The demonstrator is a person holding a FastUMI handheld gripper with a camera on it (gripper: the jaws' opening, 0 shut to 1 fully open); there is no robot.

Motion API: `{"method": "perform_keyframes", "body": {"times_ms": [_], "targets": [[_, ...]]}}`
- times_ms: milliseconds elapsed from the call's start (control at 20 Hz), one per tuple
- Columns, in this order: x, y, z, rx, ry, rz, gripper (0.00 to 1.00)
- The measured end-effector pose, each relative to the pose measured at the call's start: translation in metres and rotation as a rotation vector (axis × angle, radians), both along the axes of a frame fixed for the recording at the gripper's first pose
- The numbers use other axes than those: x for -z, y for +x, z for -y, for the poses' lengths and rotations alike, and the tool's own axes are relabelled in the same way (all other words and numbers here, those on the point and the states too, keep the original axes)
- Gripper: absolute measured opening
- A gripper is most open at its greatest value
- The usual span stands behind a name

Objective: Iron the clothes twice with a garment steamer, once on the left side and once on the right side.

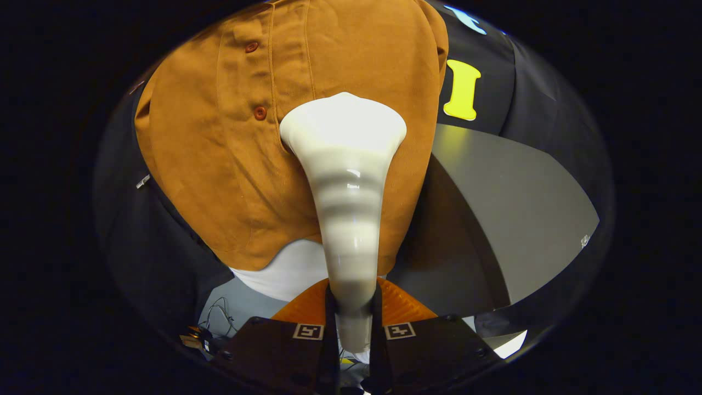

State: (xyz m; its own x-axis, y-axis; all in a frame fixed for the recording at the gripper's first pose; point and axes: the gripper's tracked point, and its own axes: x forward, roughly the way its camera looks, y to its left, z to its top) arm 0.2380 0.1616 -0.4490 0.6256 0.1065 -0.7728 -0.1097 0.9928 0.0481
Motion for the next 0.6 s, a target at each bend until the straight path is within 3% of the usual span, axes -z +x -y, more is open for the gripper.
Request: {"method": "perform_keyframes", "body": {"times_ms": [400,600], "targets": [[0.032,-0.038,-0.003,-0.006,-0.018,-0.085,0.25],[0.029,-0.054,0.002,-0.003,-0.004,-0.057,0.25]]}}
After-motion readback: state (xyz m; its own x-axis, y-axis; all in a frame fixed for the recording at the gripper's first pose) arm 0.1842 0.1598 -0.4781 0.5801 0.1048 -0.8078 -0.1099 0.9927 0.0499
